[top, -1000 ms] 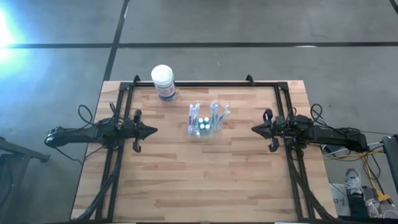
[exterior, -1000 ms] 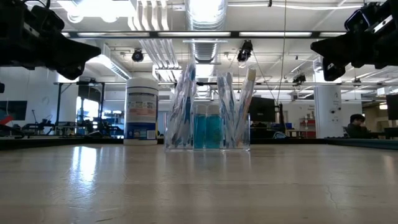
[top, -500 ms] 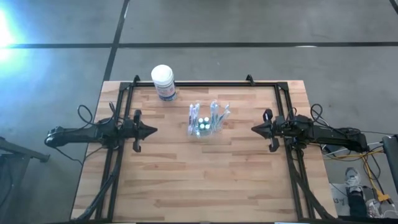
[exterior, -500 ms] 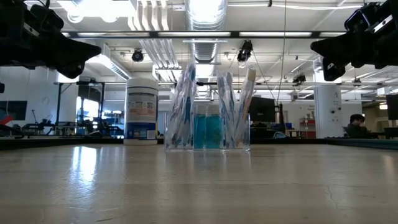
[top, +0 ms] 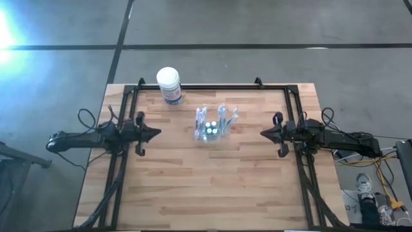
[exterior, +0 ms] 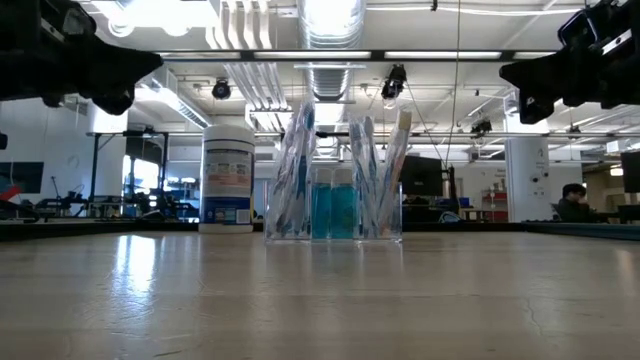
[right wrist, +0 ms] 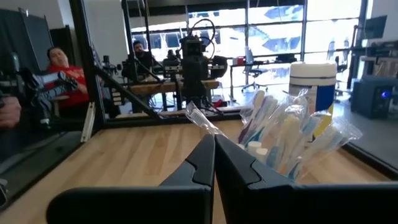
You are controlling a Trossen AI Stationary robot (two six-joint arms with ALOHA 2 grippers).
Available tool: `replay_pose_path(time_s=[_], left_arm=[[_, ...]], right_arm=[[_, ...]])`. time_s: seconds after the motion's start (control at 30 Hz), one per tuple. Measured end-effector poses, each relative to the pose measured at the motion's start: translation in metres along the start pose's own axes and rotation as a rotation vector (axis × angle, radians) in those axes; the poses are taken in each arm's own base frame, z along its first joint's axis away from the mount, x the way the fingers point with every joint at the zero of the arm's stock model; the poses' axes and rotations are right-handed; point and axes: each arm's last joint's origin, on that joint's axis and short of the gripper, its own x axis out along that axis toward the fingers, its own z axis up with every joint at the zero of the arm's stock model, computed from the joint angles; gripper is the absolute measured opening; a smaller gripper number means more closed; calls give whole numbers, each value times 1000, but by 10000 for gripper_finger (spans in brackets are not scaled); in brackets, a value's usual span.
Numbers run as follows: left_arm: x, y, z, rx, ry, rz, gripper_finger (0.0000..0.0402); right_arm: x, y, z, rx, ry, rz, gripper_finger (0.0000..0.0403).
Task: Pick & Place toothbrushing station
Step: Return to home position
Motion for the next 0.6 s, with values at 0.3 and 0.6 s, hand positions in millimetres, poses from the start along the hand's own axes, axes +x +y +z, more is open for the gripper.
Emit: replay_pose_path(time_s=[0.3, 0.6], left_arm=[[0, 5, -1, -25, 1, 171, 4], [0, 0, -4, -21, 33, -5, 4]], right_arm=[[0, 0, 1, 77, -5, 1, 8], [1, 0, 0, 74, -1, 0, 8]])
